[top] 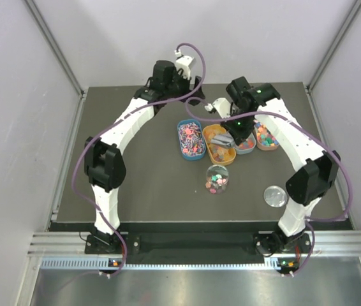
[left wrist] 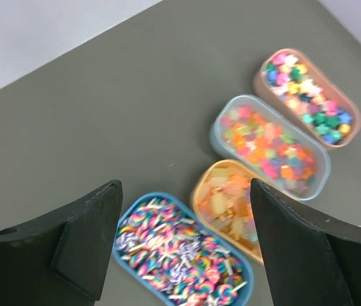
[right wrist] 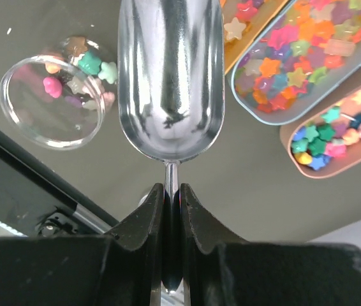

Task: Pack the candies
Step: Scoop the fake candies from the storage box.

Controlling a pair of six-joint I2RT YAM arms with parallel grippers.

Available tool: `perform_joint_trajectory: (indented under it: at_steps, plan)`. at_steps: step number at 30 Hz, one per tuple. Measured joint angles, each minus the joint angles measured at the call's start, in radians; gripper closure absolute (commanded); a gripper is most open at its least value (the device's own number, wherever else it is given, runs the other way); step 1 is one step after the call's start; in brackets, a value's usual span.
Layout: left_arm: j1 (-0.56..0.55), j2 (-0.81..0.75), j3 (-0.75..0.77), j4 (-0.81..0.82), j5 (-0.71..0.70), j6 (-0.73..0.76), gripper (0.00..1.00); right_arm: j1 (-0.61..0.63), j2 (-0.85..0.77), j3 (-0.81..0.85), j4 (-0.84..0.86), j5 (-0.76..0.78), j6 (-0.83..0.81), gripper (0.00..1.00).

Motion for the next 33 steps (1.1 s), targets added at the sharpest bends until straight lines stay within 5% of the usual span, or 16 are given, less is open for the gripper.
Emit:
perform_joint_trajectory:
  at_steps: [12,33]
  plan:
    - [0.042,-0.042,-0.239,0.024,-0.025,-0.005,0.14,-0.023,0.163,-0.076,0.027,0.011,0.049,1.00]
    - [0.033,0.089,-0.177,0.113,0.072,-0.053,0.15,-0.024,0.256,-0.056,0.036,0.076,0.069,1.00]
